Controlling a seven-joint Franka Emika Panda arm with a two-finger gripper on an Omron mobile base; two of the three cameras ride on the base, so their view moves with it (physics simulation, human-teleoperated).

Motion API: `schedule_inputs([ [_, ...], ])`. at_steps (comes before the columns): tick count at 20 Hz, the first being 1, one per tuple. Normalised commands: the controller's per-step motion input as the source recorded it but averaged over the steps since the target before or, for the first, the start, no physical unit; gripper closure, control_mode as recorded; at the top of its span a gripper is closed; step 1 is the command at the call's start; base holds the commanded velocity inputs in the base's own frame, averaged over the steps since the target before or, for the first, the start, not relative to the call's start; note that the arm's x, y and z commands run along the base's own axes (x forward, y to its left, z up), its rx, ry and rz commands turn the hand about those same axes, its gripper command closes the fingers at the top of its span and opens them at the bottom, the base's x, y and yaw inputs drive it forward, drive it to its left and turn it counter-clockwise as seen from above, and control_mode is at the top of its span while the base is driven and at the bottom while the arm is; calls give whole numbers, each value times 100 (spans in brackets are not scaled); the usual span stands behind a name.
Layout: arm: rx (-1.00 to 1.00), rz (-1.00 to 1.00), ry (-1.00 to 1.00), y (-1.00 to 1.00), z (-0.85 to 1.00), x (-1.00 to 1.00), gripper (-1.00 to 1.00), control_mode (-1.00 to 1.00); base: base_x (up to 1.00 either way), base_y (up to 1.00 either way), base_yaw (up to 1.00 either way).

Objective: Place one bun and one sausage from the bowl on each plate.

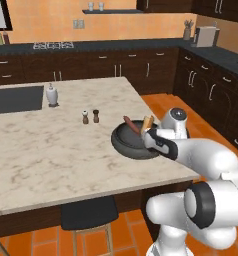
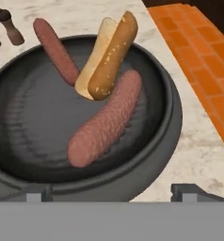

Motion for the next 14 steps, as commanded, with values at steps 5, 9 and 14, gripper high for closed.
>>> schedule_inputs([
  [5,0,0,3,0,0,26,-100,-100,0,0,0],
  [9,0,0,8,5,-1,34,-100,-100,0,0,0],
  [14,0,0,15,16,-17,34,-100,-100,0,0,0],
])
